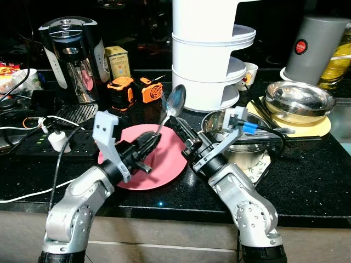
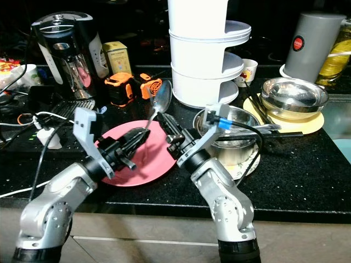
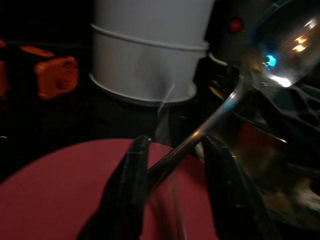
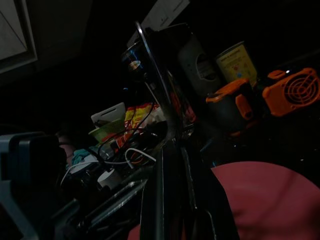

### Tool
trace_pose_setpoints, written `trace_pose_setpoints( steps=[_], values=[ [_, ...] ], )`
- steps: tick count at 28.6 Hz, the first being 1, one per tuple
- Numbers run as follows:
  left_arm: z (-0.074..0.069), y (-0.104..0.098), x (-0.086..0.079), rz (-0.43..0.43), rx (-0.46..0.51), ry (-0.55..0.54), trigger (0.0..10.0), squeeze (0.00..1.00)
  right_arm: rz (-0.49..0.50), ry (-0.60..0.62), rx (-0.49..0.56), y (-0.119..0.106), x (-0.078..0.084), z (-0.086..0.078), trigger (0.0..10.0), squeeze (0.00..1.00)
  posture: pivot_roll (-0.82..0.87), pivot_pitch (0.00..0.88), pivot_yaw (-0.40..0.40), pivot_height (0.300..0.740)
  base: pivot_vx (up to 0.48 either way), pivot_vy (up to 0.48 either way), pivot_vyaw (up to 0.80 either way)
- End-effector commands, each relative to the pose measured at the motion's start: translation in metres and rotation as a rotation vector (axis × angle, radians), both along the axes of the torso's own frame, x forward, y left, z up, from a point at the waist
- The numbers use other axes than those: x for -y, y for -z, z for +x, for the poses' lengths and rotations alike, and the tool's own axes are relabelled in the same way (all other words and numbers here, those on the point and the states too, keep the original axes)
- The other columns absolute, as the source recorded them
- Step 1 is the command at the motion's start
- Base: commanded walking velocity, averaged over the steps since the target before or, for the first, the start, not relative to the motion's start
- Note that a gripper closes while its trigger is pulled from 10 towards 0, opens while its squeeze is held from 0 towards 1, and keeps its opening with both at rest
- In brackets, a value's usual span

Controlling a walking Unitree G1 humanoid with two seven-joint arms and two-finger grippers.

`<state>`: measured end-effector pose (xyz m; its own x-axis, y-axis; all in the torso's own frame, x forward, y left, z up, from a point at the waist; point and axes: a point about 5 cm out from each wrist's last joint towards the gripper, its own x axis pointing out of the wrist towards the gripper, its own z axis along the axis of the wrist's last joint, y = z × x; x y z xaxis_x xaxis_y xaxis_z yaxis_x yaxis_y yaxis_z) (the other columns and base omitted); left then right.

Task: Kitchen organization

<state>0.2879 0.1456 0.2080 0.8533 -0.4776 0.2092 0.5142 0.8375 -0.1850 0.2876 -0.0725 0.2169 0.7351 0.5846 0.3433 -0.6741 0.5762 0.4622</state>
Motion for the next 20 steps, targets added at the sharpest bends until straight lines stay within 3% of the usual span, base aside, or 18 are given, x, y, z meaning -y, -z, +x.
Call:
trace_pose_setpoints(
  steps=[1, 2, 3, 8, 9, 10, 11, 12, 20],
  values=[
    [0.0027, -0.0027, -0.0145, -0.004, 0.021, -0.091, 10.0, 1.00, -0.013, 0.054, -0.021, 0.0043, 0.0084, 0.0031, 0.0, 0.00, -0.01, 0.000, 0.001, 0.740, 0.000, 0.000, 0.00],
    [0.0033, -0.0034, -0.0162, -0.008, 0.030, -0.108, 4.5, 1.00, -0.014, 0.054, -0.021, 0.0043, 0.0083, 0.0031, 0.0, 0.00, -0.01, 0.000, 0.001, 0.740, 0.000, 0.000, 0.00],
    [0.0036, -0.0039, -0.0171, -0.011, 0.035, -0.115, 0.0, 1.00, -0.015, 0.055, -0.021, 0.0042, 0.0081, 0.0031, 0.0, 0.00, -0.01, 0.000, 0.001, 0.740, 0.000, 0.000, 0.00],
    [0.0048, -0.0060, -0.0191, -0.020, 0.040, -0.127, 0.0, 1.00, -0.016, 0.055, -0.019, 0.0038, 0.0078, 0.0034, 0.0, 0.00, -0.01, 0.000, 0.000, 0.740, 0.000, 0.000, 0.00],
    [0.0051, -0.0060, -0.0194, -0.019, 0.039, -0.130, 0.0, 0.61, -0.014, 0.055, -0.016, 0.0033, 0.0078, 0.0033, 0.0, 0.00, -0.01, 0.000, -0.001, 0.740, 0.000, 0.000, 0.00],
    [0.0053, -0.0060, -0.0194, -0.018, 0.038, -0.133, 0.0, 0.61, -0.012, 0.055, -0.015, 0.0029, 0.0078, 0.0033, 0.0, 0.00, -0.01, 0.000, -0.001, 0.740, 0.000, 0.000, 0.00],
    [0.0053, -0.0058, -0.0190, -0.016, 0.038, -0.133, 0.0, 0.24, -0.005, 0.056, -0.012, 0.0019, 0.0082, 0.0033, 0.0, 0.00, -0.01, 0.000, -0.001, 0.740, 0.000, 0.000, 0.00],
    [0.0052, -0.0056, -0.0183, -0.013, 0.037, -0.132, 0.0, 0.02, 0.002, 0.057, -0.009, 0.0009, 0.0087, 0.0033, 0.0, 0.00, -0.01, 0.000, -0.002, 0.740, 0.000, 0.000, 0.00],
    [0.0026, -0.0046, -0.0111, -0.003, 0.041, -0.093, 0.0, 0.00, 0.016, 0.054, 0.003, -0.0015, 0.0093, 0.0025, 0.0, 0.00, -0.01, 0.000, -0.003, 0.740, 0.000, 0.000, 0.00]
  ],
)
